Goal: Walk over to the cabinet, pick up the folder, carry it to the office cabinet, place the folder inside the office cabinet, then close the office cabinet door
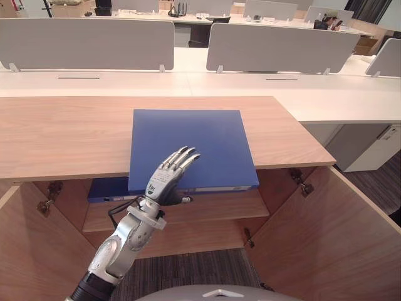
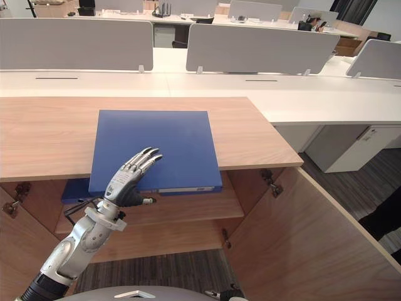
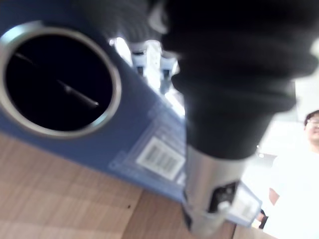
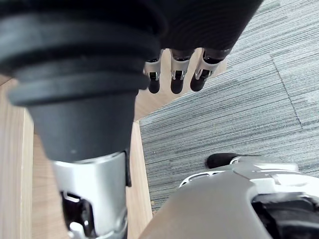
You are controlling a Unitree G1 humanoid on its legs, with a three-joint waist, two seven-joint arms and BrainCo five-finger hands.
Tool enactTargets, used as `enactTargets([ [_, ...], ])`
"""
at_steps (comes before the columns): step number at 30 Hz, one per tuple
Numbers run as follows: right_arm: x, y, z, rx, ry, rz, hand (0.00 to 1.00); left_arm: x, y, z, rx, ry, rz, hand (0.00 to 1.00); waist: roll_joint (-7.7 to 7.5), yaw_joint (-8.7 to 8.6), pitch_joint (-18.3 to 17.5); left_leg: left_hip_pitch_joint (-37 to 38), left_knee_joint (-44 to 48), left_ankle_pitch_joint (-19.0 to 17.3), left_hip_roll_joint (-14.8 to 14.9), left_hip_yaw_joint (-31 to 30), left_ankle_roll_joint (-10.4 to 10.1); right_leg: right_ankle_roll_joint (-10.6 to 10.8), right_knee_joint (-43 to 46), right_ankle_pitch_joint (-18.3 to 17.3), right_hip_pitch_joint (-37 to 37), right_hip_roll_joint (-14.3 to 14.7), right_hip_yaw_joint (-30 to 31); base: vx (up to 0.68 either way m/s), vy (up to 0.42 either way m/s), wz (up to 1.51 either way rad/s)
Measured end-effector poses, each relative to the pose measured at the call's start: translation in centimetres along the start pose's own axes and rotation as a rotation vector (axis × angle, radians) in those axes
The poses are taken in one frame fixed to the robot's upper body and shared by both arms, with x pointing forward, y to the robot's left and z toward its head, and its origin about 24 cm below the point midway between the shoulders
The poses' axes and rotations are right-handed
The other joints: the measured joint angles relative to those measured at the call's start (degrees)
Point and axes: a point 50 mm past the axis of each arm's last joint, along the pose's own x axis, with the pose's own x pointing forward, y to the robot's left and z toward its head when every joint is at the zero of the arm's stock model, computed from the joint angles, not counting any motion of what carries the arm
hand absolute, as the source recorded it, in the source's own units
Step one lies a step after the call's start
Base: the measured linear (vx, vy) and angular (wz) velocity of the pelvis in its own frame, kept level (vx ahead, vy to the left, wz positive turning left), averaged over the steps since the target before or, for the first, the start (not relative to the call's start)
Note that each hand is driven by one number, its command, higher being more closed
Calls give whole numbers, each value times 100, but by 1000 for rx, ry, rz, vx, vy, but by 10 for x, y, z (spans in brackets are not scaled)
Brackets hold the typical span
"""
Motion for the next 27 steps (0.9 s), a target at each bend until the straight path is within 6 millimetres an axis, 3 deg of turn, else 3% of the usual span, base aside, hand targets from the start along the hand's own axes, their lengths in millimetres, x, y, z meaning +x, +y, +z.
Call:
enactTargets([
  [12,0,0,0,0,1,0,0,2,12,-5,26,27,60,0,-29,-5,-35,-57,0,0,-2,-10,0,0,-8,0,-43,-1,-11,0,0,0],
  [18,0,0,-2,-1,6,0,0,5,23,4,2,-2,116,0,-36,1,-49,-96,0,0,1,-33,-1,13,14,10,-60,-6,-26,0,0,1],
  [27,-1,-1,-8,0,33,-2,0,8,47,32,-128,-97,256,0,-21,24,-77,-276,0,49,40,8,4,8,173,47,-280,15,82,-24,-4,-2],
])
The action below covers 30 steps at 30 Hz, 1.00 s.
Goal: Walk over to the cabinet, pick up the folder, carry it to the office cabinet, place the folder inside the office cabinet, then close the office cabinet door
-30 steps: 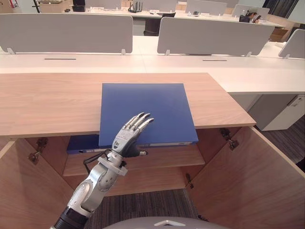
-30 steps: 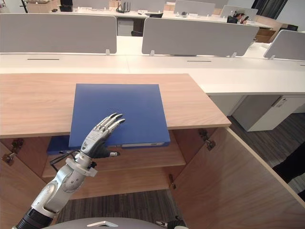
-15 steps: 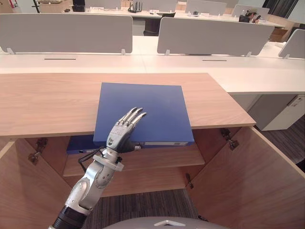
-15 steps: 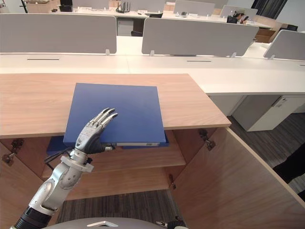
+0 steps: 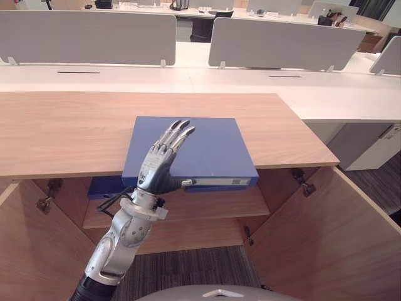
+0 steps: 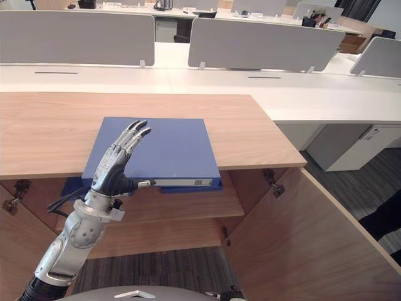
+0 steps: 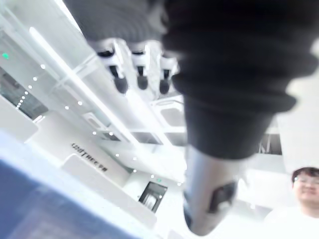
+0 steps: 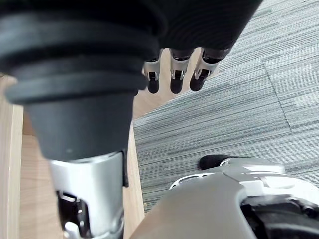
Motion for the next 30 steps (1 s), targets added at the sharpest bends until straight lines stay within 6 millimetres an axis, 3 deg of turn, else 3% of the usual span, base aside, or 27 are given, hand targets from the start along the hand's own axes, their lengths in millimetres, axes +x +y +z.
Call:
enactTargets([
  [3,0,0,-1,-3,1,1,0,0,1,2,-24,-1,-1,0,8,7,-25,-75,-1,13,25,16,-36,-78,85,-58,-159,17,36,-75,-7,-4],
  [11,-1,1,-3,-4,3,4,0,-9,-9,3,-57,11,-76,0,-35,16,-52,7,-1,96,-6,35,29,-30,39,-30,-120,-1,56,-36,1,-1],
  [20,-1,2,-3,-1,3,6,0,-21,-21,-16,42,58,-207,0,-28,-6,-52,24,-2,83,-100,5,50,49,-46,-24,-46,-95,5,4,6,2],
  [30,-1,2,-3,8,4,5,0,-25,-23,-23,154,46,-246,0,-32,-41,-51,31,-2,39,-138,-33,69,57,-188,9,54,-116,-57,11,7,3],
])
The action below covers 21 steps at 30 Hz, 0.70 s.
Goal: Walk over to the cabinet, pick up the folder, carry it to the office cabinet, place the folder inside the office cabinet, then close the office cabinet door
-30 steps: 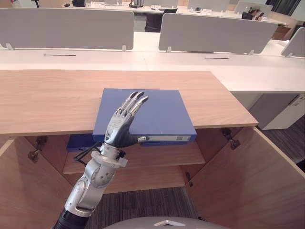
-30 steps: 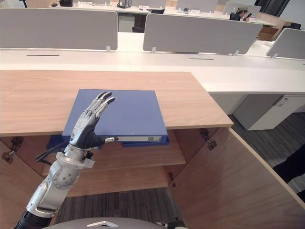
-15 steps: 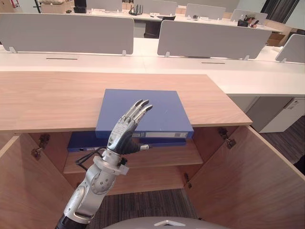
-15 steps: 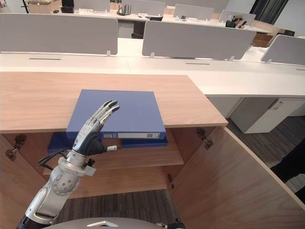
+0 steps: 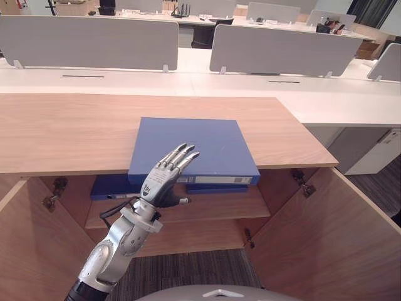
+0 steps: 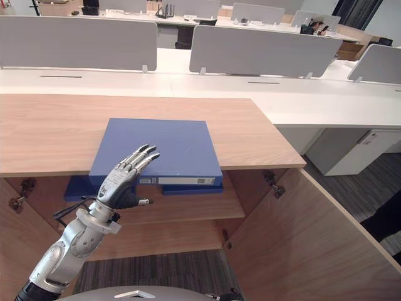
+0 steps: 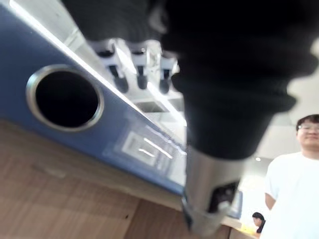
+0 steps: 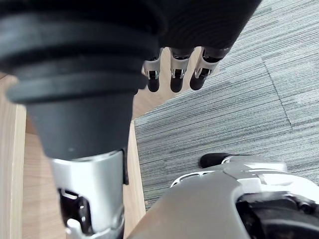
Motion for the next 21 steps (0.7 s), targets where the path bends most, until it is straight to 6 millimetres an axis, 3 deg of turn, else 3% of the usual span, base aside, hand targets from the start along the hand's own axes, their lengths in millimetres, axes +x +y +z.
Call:
enactTargets([
  [21,0,-1,-3,79,17,-11,0,3,0,-15,166,24,-7,0,0,-95,1,76,0,-84,-1,50,-3,-111,-17,-53,61,2,2,0,0,0],
])
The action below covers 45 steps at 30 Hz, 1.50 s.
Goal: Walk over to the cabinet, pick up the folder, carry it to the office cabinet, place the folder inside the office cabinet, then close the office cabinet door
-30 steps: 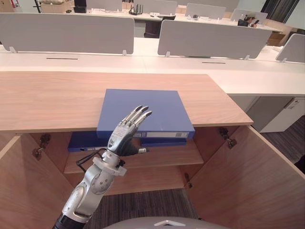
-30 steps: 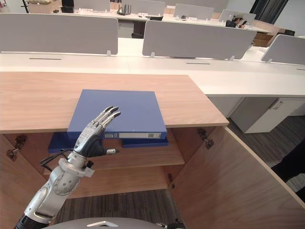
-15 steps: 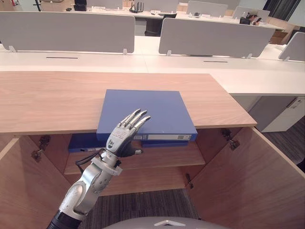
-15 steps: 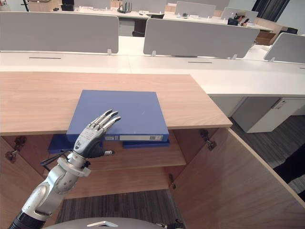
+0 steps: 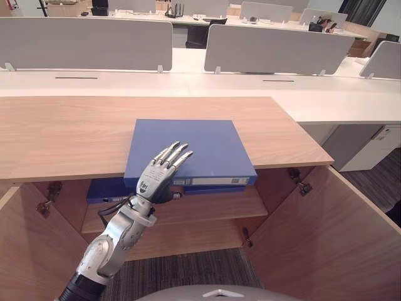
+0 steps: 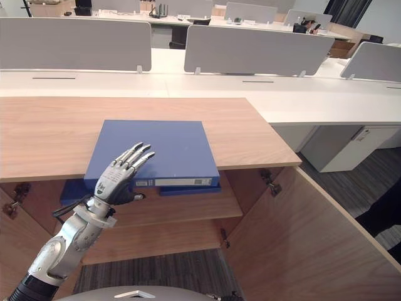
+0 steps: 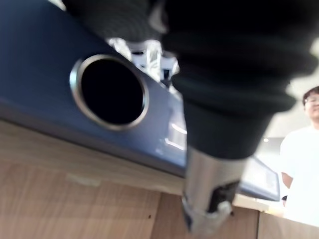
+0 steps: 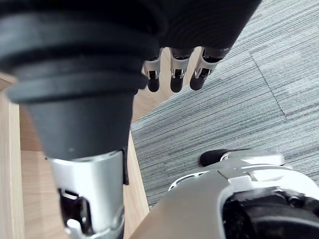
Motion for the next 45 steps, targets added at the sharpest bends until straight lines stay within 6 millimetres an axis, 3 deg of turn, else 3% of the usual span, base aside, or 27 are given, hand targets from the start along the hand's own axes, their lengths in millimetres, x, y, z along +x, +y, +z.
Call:
enactTargets([
  [2,0,0,0,2,0,0,0,1,0,0,13,-2,0,0,-2,0,0,0,0,-10,0,0,-6,-8,-4,-5,5,1,-2,0,0,0],
  [3,0,0,0,2,1,0,0,1,0,-1,16,0,2,100,-5,-4,0,7,0,-16,-1,-1,-8,-8,-4,-5,25,2,-7,42,-17,1],
  [25,0,2,-1,13,4,1,0,14,11,-23,122,76,133,100,-68,-26,23,104,-2,-84,-1,15,-11,-18,-77,-10,159,13,-23,3,-3,0],
  [30,-1,2,-3,31,12,0,0,18,14,-17,23,100,196,100,-95,-17,14,93,-2,-84,3,-1,-11,-16,-73,-10,158,11,-26,0,0,0],
  [37,-1,2,-6,49,15,-6,0,23,47,14,-309,55,434,100,-143,-5,-53,-87,-1,-62,28,-3,-15,24,114,19,-79,21,173,0,0,0],
  [45,-7,3,7,69,-110,-14,0,20,70,25,-522,34,627,100,-104,-16,-73,-204,-2,-43,162,126,-83,-17,286,37,-377,132,434,-34,-22,-10],
])
